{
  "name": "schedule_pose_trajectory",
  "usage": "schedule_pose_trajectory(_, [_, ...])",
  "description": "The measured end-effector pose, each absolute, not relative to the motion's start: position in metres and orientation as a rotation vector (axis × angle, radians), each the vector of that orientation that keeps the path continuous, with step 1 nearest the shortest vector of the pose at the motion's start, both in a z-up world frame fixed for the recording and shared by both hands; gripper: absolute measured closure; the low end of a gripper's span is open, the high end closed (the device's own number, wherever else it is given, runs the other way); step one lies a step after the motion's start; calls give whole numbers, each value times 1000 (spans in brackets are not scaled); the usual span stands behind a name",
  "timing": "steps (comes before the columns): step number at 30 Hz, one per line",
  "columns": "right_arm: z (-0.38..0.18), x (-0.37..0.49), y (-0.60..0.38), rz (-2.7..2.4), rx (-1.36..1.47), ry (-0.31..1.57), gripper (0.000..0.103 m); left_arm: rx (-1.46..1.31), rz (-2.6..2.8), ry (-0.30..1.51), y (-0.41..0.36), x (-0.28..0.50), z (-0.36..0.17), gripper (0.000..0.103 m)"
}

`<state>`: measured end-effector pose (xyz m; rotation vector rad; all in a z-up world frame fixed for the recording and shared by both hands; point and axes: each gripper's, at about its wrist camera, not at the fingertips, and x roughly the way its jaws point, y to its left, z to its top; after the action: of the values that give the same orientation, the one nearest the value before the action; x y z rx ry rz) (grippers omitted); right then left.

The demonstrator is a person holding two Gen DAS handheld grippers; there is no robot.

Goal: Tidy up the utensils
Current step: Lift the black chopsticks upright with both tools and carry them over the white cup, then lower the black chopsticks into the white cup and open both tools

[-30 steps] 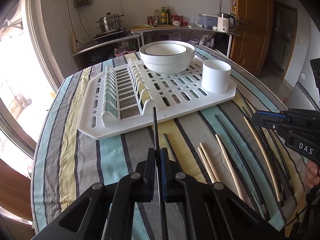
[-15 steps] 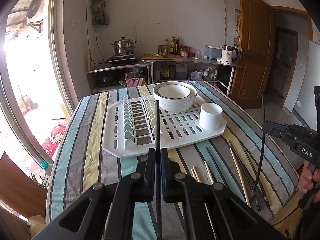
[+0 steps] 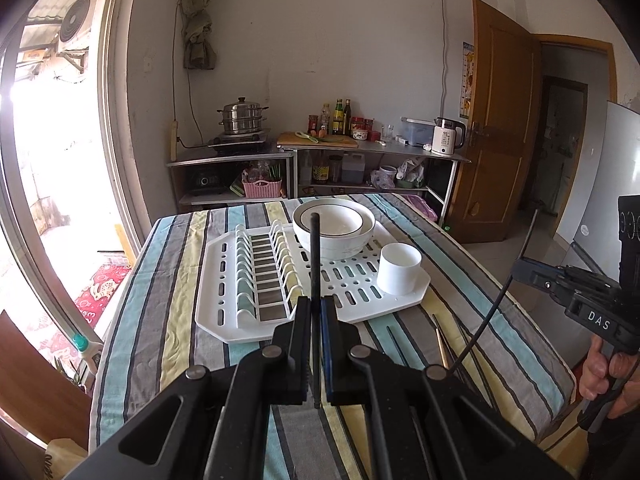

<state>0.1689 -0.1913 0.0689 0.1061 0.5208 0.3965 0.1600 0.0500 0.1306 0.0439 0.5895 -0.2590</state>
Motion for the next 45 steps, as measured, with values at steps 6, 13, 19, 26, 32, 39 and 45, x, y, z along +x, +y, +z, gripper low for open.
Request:
schedule_pose_trajectory(6, [83,181,-195,384,86,495,98,35,-310,580,28,182,150,98])
schedule_pose_trajectory(13, [96,206,-211,361,94,472,98,44,-358,571,-4,217,170,98])
schedule_pose_trajectory(19, [112,232,-221,336,98,444,98,21,-396,559,-26,257,187,98])
schedule_pose_trajectory(26, [124,262,-230,319,117,421,98,-11,-430,557,-49,301,194,98])
schedule_pose_trajectory(32, [126,287,-234,316,130,420,98,-30,-451,568,-63,337,190,98])
schedule_pose_trajectory(39, [114,314,-237,316,155,448,98,-60,-470,610,-71,370,165,98])
schedule_pose_trajectory(45, [89,331,-234,322,173,501,98,-98,-480,665,-73,391,135,98])
